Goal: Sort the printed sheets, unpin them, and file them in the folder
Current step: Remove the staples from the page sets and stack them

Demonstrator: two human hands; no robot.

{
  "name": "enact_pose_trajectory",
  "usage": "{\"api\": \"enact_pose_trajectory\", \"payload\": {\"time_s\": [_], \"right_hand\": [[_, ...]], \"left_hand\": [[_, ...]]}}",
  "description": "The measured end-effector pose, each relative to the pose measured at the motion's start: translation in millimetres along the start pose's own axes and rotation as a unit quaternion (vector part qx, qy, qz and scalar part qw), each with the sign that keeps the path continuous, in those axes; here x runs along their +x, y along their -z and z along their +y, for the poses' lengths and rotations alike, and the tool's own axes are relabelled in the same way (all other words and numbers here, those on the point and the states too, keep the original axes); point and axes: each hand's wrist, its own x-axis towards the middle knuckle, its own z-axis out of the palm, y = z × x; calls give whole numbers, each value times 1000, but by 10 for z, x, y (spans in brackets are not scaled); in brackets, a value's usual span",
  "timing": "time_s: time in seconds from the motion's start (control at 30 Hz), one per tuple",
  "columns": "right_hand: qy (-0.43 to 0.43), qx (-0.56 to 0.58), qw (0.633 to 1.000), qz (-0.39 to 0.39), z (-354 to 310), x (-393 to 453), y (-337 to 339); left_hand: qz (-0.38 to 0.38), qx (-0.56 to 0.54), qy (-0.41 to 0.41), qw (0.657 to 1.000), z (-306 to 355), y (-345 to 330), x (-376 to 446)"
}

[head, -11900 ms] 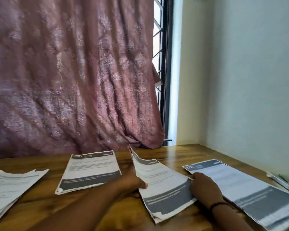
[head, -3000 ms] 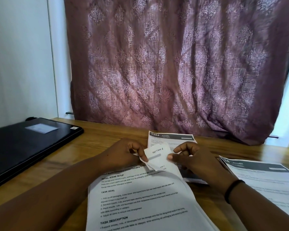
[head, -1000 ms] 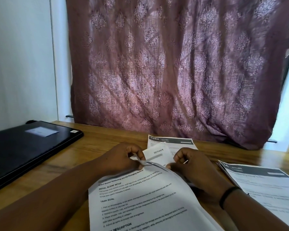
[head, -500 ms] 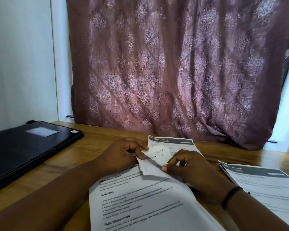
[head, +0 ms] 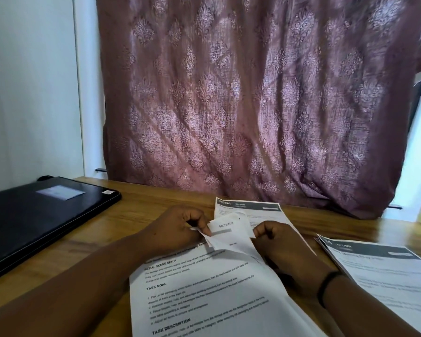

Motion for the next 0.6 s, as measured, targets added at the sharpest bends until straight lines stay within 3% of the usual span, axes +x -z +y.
{"api": "enact_pose_trajectory", "payload": {"time_s": [0.2, 0.47, 0.6], "right_hand": [[33, 4, 998, 46, -23, 15, -8], [115, -77, 990, 24, 35, 75, 84], [154, -78, 979, 110, 80, 228, 359]], "left_hand": [[-17, 4, -6, 1000, -5, -1, 17], [-8, -18, -4, 1000, -24, 3, 25], [-5, -32, -1, 999, -42, 8, 39]]}}
